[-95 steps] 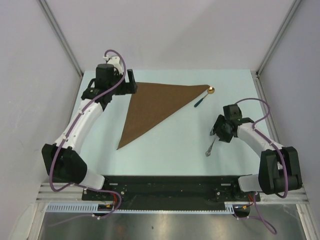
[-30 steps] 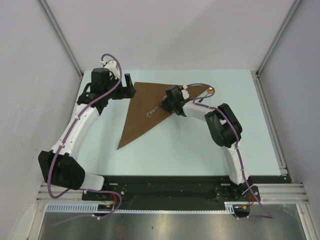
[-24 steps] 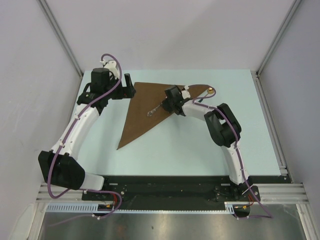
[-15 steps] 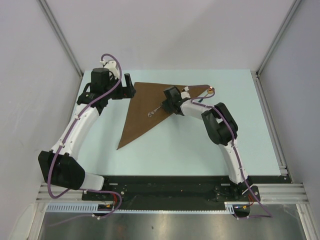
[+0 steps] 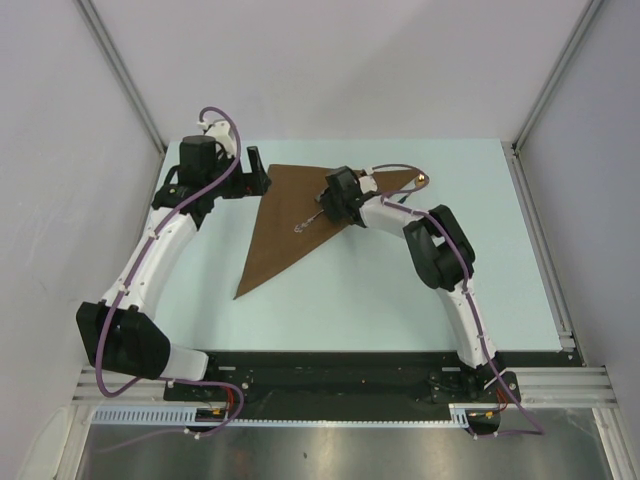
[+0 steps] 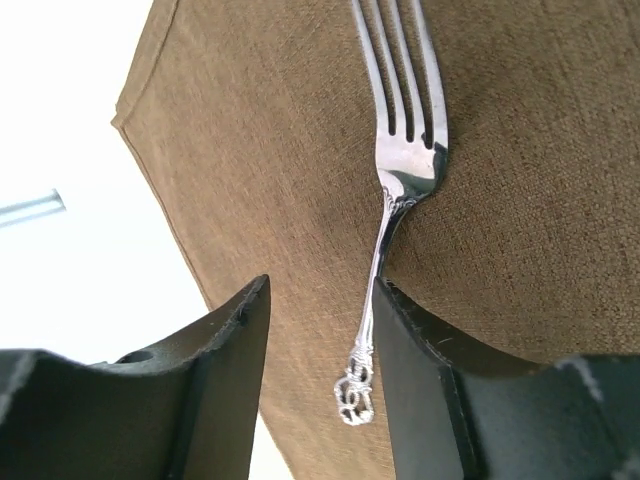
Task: Fold the napkin, place the utensils inside, and roll it up
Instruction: Place the utensil onto the napkin, then grab a utensil with the right arm
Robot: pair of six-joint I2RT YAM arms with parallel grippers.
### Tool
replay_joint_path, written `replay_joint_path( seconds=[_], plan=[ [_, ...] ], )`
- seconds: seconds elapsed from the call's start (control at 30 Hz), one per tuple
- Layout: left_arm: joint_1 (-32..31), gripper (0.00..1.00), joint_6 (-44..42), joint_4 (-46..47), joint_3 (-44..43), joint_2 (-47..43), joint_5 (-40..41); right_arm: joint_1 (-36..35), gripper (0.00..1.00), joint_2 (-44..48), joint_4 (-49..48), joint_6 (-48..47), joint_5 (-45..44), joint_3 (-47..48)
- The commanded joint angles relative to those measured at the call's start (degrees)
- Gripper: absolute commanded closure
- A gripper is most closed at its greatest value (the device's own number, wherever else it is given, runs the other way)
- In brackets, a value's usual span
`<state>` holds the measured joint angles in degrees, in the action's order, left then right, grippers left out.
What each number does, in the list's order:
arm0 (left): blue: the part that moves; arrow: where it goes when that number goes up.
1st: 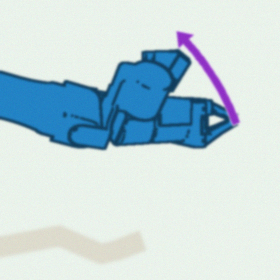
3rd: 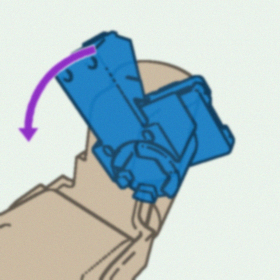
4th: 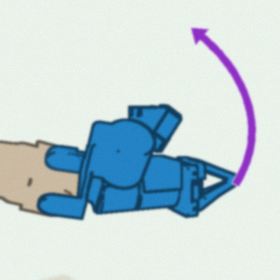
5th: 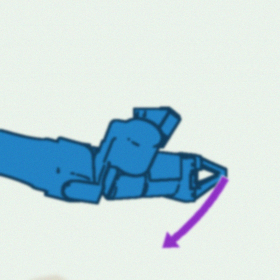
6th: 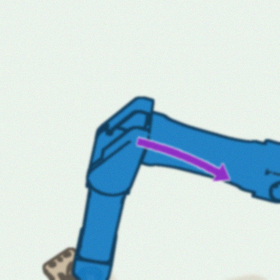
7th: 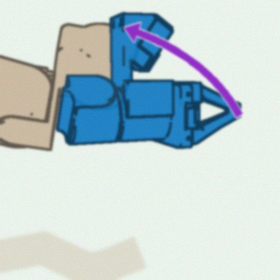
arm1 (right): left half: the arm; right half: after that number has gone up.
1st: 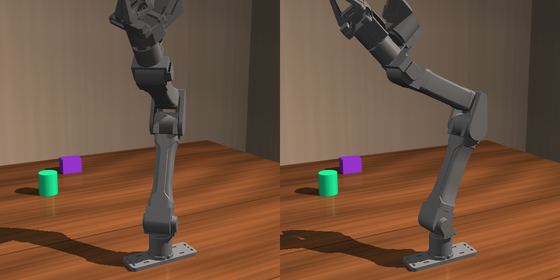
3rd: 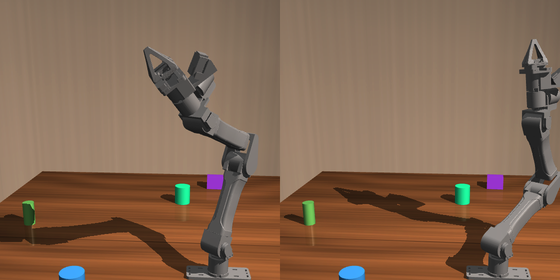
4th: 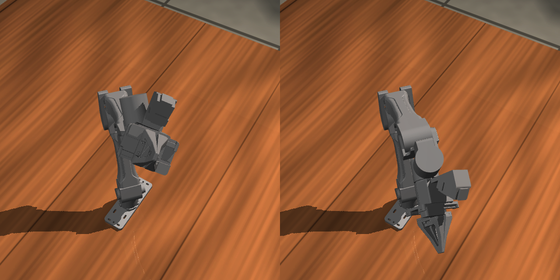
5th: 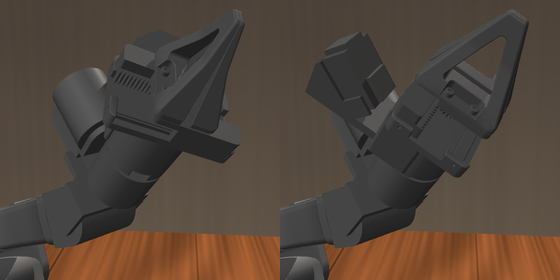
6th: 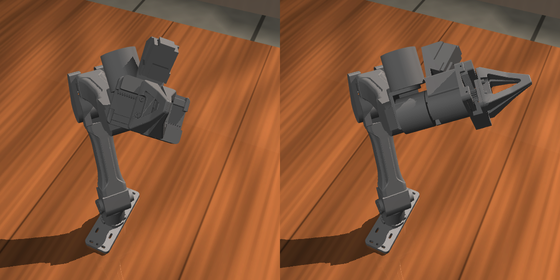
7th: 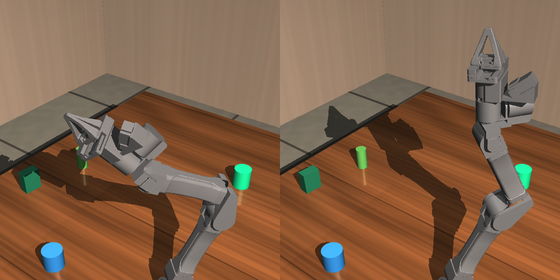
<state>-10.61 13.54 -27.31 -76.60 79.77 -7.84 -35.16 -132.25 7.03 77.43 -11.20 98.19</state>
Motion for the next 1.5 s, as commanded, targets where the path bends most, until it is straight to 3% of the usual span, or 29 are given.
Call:
replay_joint_path(
  seconds=[0.0,0.23,0.5,0.77,1.47],
  plan=[
    [0.59,0.00,0.87,1.65,0.04,-0.49,-0.78,-0.70,0.50,4.27,0.36,-6.75,-1.80,1.39],
    [0.94,0.00,1.22,1.73,0.04,-0.58,-0.69,2.45,0.54,16.49,-0.09,-22.31,-5.41,-7.04],
    [0.94,0.00,1.40,2.09,0.22,-0.75,-1.30,11.24,0.57,23.61,6.15,-24.25,-9.18,-18.47],
    [1.03,0.00,1.66,2.53,0.66,-0.75,-0.95,15.38,0.67,20.98,8.27,-24.26,-8.13,-19.18],
    [0.94,0.00,1.58,2.35,0.66,-0.23,0.45,17.67,0.68,13.15,9.24,-23.20,-8.05,-14.17]
  ],
)
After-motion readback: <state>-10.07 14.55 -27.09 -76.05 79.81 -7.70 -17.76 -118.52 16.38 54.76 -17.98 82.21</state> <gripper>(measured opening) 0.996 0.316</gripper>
